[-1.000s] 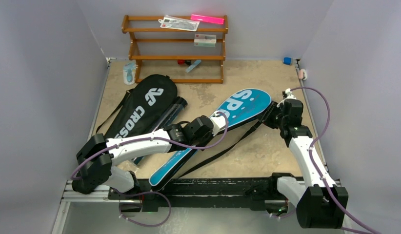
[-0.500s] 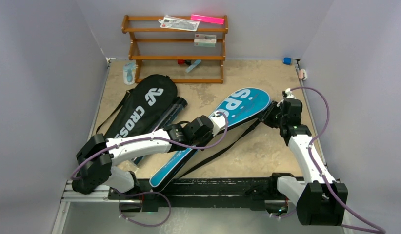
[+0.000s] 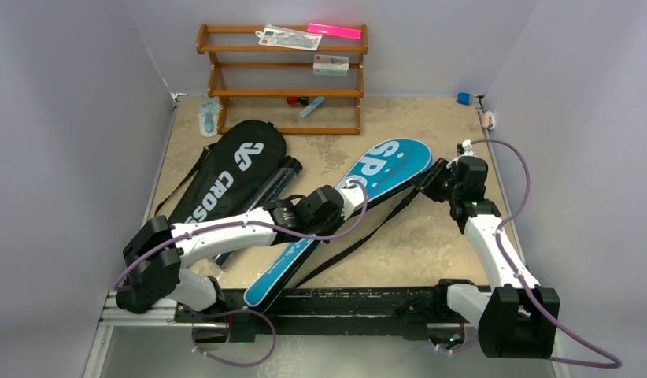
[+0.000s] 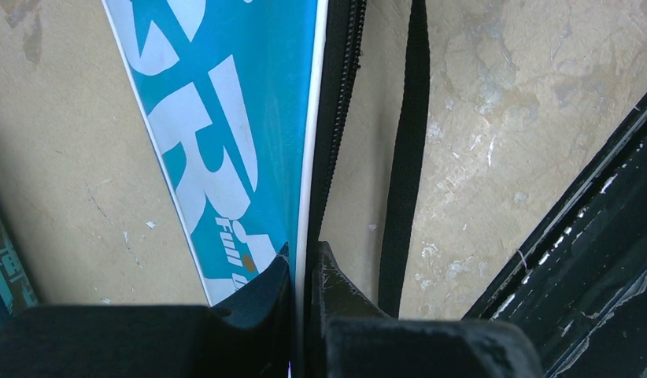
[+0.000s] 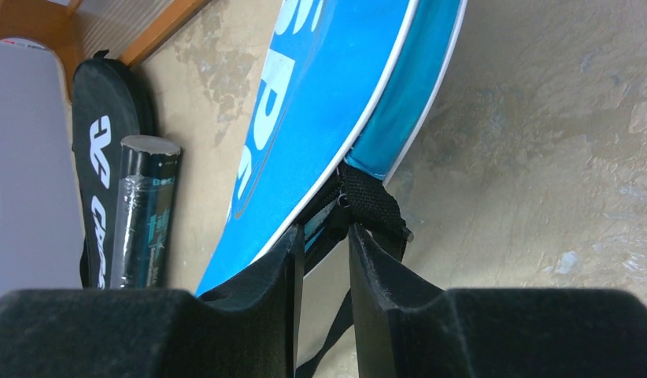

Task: Pack up the badminton gear
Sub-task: Zip the racket bag at the center of the board.

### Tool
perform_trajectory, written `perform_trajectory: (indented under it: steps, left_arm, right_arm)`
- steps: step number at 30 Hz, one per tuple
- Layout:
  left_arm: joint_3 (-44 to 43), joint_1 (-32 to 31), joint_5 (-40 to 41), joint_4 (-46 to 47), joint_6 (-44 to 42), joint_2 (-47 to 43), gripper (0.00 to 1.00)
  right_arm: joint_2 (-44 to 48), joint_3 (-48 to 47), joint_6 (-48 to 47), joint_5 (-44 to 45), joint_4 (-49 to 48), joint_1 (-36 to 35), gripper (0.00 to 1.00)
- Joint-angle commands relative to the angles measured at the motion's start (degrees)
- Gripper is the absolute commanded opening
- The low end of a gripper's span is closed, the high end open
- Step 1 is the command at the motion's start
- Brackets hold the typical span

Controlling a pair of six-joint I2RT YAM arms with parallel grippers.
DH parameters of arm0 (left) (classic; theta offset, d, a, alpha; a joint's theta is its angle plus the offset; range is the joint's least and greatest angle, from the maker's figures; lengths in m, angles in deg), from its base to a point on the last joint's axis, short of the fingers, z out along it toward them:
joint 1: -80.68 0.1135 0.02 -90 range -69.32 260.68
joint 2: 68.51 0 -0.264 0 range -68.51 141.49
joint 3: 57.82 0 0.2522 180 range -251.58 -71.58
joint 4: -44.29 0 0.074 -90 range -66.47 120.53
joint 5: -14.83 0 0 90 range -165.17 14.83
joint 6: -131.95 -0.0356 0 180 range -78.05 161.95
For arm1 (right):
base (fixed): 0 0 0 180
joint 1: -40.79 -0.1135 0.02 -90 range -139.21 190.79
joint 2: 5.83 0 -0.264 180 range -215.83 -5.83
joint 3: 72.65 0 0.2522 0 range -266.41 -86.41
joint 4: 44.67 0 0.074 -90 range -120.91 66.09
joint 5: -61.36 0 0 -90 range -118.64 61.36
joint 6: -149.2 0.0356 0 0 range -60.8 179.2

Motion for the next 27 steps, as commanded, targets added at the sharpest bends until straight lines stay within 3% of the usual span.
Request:
perform_trajectory:
  steps: [1, 9, 17, 27]
  left_arm:
    - [-1.33, -0.05, -2.79, 4.5, 0.91, -2.99, 0.0]
    - [-1.21, 0.34, -2.02, 5.02, 2.04, -3.72, 0.0]
    - [-1.17, 0.47, -2.86, 5.01, 1.96, -4.06, 0.0]
    - [-1.78, 0.48, -2.71, 3.78, 1.61, -3.38, 0.0]
  right_arm:
    - [-1.48, -0.12, 1.67, -0.82, -2.15, 0.02, 0.29]
    - [-2.62, 1.18, 2.09, 1.05, -2.54, 0.02, 0.33]
    - [-2.83, 2.27, 3.35, 2.4, -5.13, 0.05, 0.24]
    - [0.4, 2.18, 2.42, 2.12, -5.21, 0.02, 0.19]
